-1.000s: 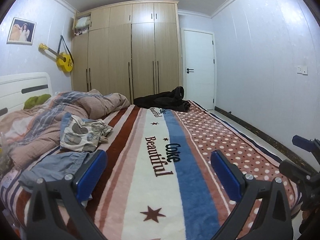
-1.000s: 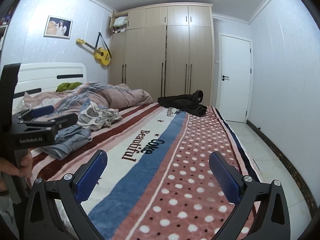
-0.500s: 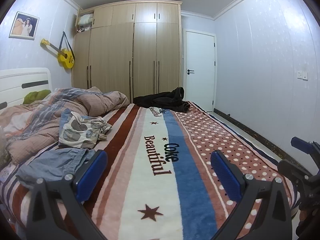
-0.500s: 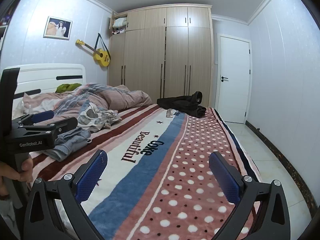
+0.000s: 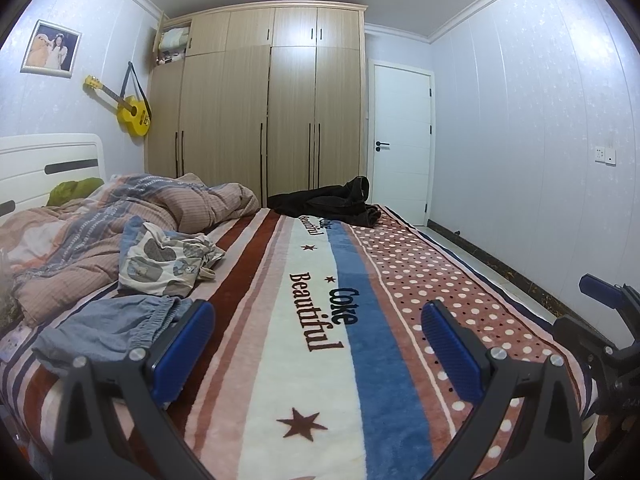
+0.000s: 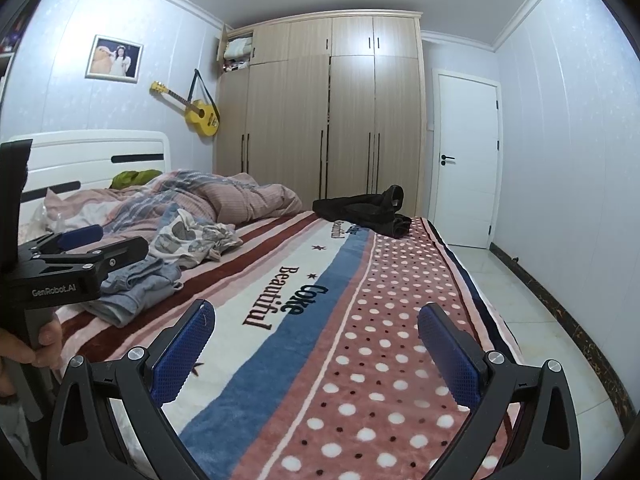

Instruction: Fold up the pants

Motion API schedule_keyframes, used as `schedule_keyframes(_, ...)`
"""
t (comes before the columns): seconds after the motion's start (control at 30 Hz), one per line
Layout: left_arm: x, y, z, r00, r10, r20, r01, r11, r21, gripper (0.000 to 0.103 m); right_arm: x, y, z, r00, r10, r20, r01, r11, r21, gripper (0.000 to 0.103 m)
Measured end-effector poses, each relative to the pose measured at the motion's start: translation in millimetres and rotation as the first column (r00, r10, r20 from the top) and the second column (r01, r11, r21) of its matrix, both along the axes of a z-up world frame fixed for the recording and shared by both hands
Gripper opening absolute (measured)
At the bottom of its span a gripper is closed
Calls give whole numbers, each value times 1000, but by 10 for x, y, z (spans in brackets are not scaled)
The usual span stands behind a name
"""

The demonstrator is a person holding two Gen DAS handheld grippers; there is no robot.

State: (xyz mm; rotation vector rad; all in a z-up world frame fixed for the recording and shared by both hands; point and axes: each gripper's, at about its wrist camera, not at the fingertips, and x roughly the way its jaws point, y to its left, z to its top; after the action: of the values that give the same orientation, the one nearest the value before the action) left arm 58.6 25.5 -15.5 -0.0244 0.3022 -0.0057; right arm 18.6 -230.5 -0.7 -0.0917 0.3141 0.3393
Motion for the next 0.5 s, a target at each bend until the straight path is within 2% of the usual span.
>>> schedule_keyframes(0.5,-36,16,-1,1000,6,4,-6,1000,10,102,-29,8,26,1000,-5,4,5,1000,4,102)
